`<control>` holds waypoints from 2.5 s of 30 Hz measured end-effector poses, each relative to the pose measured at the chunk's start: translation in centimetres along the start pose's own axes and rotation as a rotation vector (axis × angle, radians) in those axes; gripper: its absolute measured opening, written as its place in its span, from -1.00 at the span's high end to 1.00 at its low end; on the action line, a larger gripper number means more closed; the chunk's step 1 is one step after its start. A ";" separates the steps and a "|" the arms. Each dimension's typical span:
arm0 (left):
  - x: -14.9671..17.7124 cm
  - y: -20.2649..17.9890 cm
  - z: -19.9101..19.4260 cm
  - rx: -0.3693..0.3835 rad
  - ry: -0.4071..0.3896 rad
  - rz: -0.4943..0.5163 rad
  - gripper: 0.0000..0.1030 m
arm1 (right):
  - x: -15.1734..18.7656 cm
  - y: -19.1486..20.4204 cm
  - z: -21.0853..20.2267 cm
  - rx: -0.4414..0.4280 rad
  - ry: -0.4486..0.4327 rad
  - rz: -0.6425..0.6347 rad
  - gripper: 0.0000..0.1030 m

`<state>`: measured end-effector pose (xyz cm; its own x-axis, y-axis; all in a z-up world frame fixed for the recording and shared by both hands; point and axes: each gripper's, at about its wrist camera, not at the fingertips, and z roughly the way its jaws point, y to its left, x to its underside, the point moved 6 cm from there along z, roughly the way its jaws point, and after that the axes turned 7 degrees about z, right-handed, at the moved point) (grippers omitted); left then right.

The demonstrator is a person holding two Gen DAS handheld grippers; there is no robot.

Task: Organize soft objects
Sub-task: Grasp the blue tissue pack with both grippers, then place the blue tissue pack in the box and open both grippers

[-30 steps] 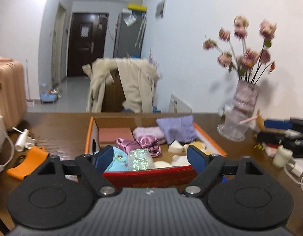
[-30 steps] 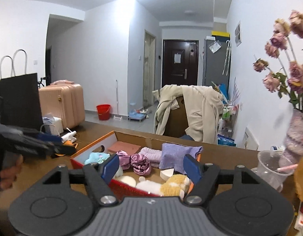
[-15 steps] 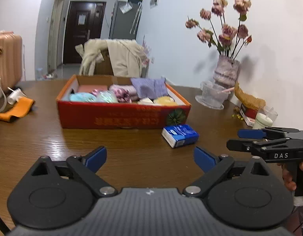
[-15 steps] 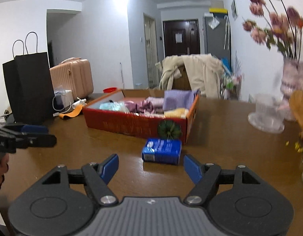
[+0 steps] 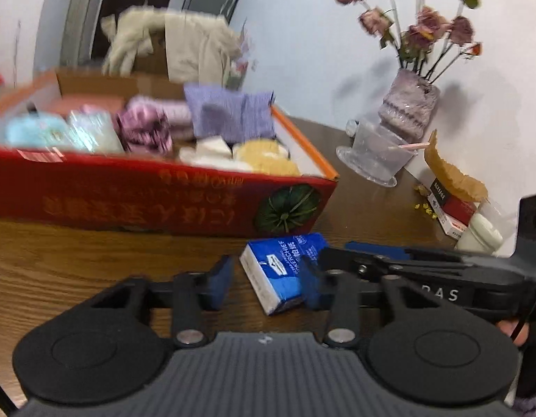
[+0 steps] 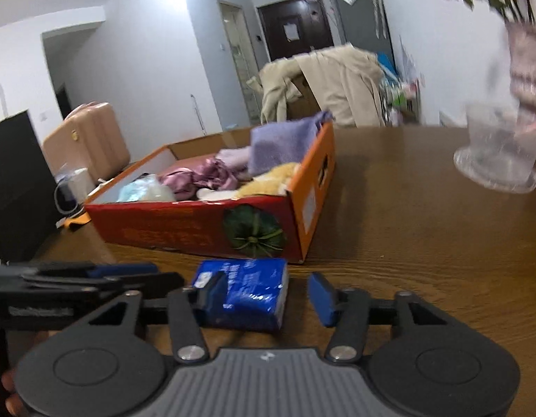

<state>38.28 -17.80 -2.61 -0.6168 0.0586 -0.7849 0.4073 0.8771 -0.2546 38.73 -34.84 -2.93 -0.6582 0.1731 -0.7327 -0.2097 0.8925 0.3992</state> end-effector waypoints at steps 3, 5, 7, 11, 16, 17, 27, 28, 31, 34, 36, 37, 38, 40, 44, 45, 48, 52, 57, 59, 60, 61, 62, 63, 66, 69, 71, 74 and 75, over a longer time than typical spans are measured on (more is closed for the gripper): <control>0.4 0.9 0.7 0.069 0.002 -0.055 0.62 | 0.2 -0.9 0.6 -0.064 0.010 0.084 0.61; 0.4 1.2 0.9 0.078 0.005 -0.076 0.64 | 0.4 -0.8 0.7 -0.063 0.005 0.080 0.61; 0.4 1.5 0.9 0.087 0.004 -0.091 0.64 | 0.5 -0.9 0.8 -0.072 0.000 0.090 0.61; 0.3 1.7 0.8 0.094 0.005 -0.098 0.63 | 0.7 -1.0 0.7 -0.074 -0.008 0.077 0.61; 0.4 1.7 1.0 0.083 -0.011 -0.099 0.62 | 0.5 -1.5 0.8 -0.103 0.003 0.099 0.61; 0.4 1.6 1.0 0.080 -0.013 -0.097 0.62 | 0.5 -1.6 0.7 -0.104 0.004 0.102 0.61; 2.4 -1.7 -6.0 0.017 -0.077 -0.020 0.64 | 2.9 2.6 -4.4 -0.072 -0.046 0.044 0.70; 3.0 -2.2 -7.5 0.027 -0.086 -0.013 0.64 | 3.7 3.7 -5.9 -0.062 -0.067 0.029 0.70; 4.6 -3.8 -12.2 0.046 -0.112 0.022 0.64 | 6.4 6.3 -10.2 -0.048 -0.120 0.033 0.70; 4.4 -4.5 -14.6 0.047 -0.149 0.045 0.64 | 7.5 8.1 -12.7 -0.054 -0.155 0.037 0.70; 3.8 -4.3 -15.2 0.048 -0.174 0.048 0.64 | 7.4 8.9 -13.0 -0.051 -0.160 0.008 0.70; 3.6 -4.0 -15.4 0.052 -0.182 0.047 0.64 | 7.1 9.2 -12.9 -0.047 -0.163 0.001 0.70; 3.1 -3.7 -15.6 0.054 -0.193 0.043 0.64 | 6.8 9.5 -12.7 -0.046 -0.167 -0.003 0.70; 1.9 -3.0 -15.6 0.052 -0.211 0.044 0.64 | 5.9 10.0 -12.1 -0.051 -0.173 -0.005 0.70; -2.6 -0.9 -15.1 0.055 -0.242 0.048 0.64 | 2.1 11.3 -10.4 -0.054 -0.205 -0.045 0.70; -4.0 -0.4 -14.7 0.056 -0.250 0.055 0.64 | 0.5 11.6 -9.6 -0.056 -0.207 -0.052 0.70; -8.6 2.0 -12.1 0.053 -0.242 0.058 0.64 | -4.4 11.7 -6.4 -0.049 -0.201 -0.070 0.70; -12.4 6.3 -6.0 0.045 -0.166 0.022 0.64 | -9.5 10.5 -0.1 -0.028 -0.143 -0.034 0.70; -12.6 11.4 3.2 -0.013 0.017 -0.053 0.64 | -11.4 7.6 9.6 0.062 -0.015 0.030 0.78; -12.0 12.3 5.5 -0.042 0.080 -0.044 0.64 | -10.7 7.2 12.4 0.110 0.047 0.016 0.79; -11.7 12.5 5.8 -0.041 0.099 -0.032 0.63 | -10.3 7.2 13.2 0.127 0.072 0.007 0.79; -11.5 12.5 5.8 -0.037 0.102 -0.021 0.62 | -10.1 7.2 13.9 0.140 0.105 0.000 0.78; -11.2 12.5 5.6 -0.033 0.095 -0.015 0.58 | -10.0 7.3 14.2 0.145 0.111 -0.005 0.78; -11.2 12.5 5.3 -0.024 0.088 -0.009 0.54 | -9.9 7.4 14.2 0.148 0.112 -0.008 0.75; -11.3 12.6 3.9 -0.039 0.070 0.017 0.46 | -10.0 7.8 13.8 0.157 0.111 -0.021 0.71; -11.9 12.0 1.8 -0.068 0.042 0.045 0.43 | -11.0 8.4 12.0 0.156 0.080 -0.047 0.71; -12.8 11.5 0.1 -0.083 0.013 0.065 0.31 | -11.8 9.1 9.7 0.152 0.045 -0.068 0.70; -13.4 10.7 -3.8 -0.131 -0.048 0.103 0.19 | -12.8 9.9 6.0 0.166 -0.009 -0.100 0.62; -13.5 10.4 -5.3 -0.144 -0.071 0.118 0.11 | -13.0 10.1 4.6 0.174 -0.026 -0.113 0.56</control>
<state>47.25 -6.93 8.30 -0.5190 0.1357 -0.8439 0.3700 0.9257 -0.0787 48.48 -26.19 8.13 -0.6181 0.0768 -0.7823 -0.1516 0.9649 0.2145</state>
